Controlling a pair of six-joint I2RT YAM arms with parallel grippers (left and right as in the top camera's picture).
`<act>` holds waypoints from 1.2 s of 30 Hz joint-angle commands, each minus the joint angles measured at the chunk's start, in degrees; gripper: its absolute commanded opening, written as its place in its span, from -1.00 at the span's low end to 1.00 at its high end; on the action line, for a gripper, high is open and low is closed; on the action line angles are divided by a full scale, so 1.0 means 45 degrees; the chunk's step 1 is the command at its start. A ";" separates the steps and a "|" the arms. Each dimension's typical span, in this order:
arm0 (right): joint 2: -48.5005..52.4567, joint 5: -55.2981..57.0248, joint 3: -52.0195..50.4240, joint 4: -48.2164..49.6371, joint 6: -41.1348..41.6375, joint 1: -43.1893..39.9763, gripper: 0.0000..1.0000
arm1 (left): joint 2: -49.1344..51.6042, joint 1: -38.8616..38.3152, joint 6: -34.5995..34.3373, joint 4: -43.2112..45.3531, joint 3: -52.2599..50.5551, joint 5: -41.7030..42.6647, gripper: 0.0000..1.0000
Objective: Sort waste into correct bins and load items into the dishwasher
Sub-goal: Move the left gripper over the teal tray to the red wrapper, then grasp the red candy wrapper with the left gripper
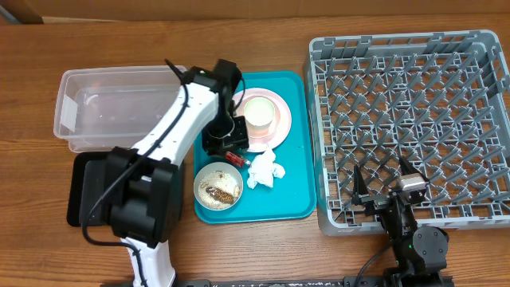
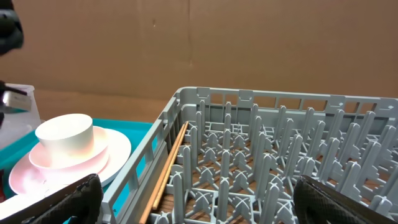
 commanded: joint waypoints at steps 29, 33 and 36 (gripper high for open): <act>-0.0146 -0.0024 -0.0131 0.0102 0.0000 -0.0034 1.00 | 0.0724 -0.0612 -0.1355 0.0010 -0.0053 -0.1817 -0.63; -0.0146 -0.0024 -0.0131 0.0102 0.0000 -0.0034 1.00 | 0.0724 -0.0612 -0.1355 0.0010 -0.0053 -0.1817 -0.76; -0.0146 -0.0024 -0.0131 0.0102 0.0000 -0.0034 1.00 | 0.0724 -0.0607 -0.1355 0.0010 -0.0053 -0.1817 -0.92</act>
